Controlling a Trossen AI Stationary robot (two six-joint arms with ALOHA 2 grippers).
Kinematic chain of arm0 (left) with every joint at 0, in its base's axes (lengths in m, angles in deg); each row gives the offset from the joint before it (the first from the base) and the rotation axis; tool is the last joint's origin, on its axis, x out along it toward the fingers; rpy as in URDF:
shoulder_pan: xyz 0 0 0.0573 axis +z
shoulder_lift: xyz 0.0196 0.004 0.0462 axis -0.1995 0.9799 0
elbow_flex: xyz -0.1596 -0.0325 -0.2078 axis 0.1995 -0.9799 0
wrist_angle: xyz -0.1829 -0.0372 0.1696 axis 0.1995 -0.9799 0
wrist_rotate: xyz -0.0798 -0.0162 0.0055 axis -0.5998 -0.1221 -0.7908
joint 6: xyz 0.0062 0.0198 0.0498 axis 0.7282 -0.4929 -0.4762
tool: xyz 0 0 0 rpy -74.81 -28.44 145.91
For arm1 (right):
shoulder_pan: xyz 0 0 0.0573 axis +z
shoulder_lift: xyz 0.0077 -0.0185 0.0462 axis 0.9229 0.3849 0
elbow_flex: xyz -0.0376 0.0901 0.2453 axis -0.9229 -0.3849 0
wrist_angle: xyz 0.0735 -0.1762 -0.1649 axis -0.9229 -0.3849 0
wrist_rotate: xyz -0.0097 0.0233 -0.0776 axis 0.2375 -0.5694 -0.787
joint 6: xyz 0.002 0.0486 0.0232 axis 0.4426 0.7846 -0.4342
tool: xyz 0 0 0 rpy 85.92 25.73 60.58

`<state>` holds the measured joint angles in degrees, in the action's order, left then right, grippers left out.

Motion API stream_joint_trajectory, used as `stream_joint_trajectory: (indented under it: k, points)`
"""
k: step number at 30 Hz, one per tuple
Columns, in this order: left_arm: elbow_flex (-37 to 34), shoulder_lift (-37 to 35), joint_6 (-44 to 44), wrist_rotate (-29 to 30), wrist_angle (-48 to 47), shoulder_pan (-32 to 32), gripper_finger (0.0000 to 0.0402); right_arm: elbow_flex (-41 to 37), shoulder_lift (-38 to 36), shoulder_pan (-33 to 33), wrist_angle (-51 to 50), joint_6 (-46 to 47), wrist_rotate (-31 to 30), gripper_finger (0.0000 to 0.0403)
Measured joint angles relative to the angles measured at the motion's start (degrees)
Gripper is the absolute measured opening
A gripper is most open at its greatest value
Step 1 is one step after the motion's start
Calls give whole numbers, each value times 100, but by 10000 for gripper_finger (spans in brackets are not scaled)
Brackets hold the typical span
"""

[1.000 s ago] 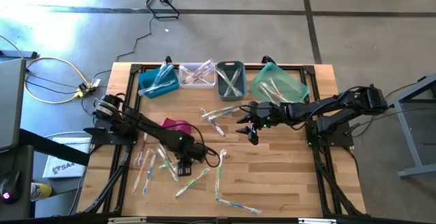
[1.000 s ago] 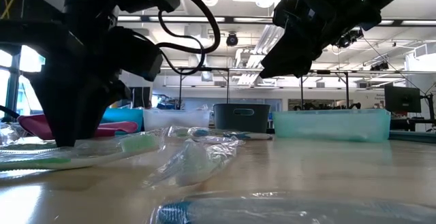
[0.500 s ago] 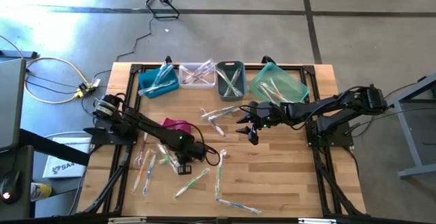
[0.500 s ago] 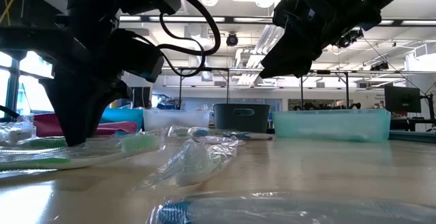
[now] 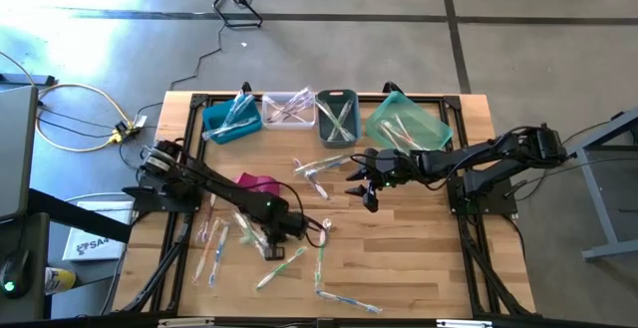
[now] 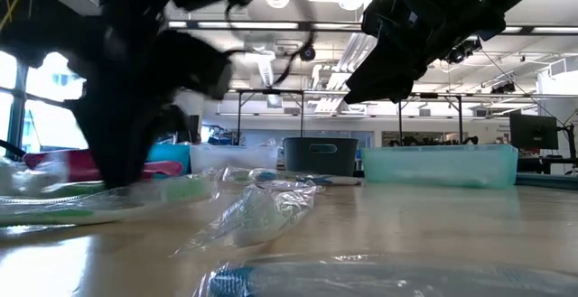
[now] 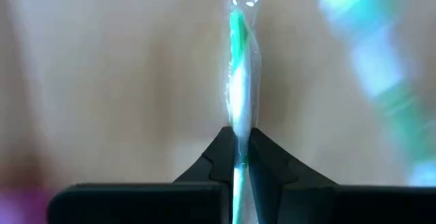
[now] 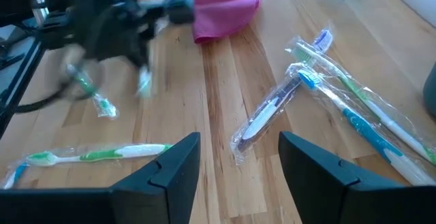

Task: Pick & Place Toothbrushes
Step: Put the green toothbrush into the dark blue bin

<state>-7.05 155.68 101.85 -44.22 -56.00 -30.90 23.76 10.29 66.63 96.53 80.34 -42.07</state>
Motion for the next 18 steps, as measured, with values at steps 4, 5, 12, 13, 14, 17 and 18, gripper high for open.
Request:
stream_joint_trajectory:
  k: [4,5,12,13,14,17,18]
  points:
    - [266,-24,-434,4,14,151,15,0,-10,-2,-83,7,282,191]
    - [330,-12,-591,11,6,212,15,0,-37,-2,-162,9,398,191]
    - [760,-25,-1341,-124,-142,832,14,2,-104,-2,-328,9,744,191]
    - [824,-25,-1434,-190,-116,926,15,2,-109,-2,-330,9,747,191]
    - [879,-26,-1514,-243,-113,1016,15,2,-109,-2,-333,9,749,191]
    - [1010,-30,-1669,-458,-180,1286,16,2,-133,-2,-451,9,749,191]
    - [1058,-30,-1677,-494,-178,1368,16,2,-151,-2,-486,7,747,191]
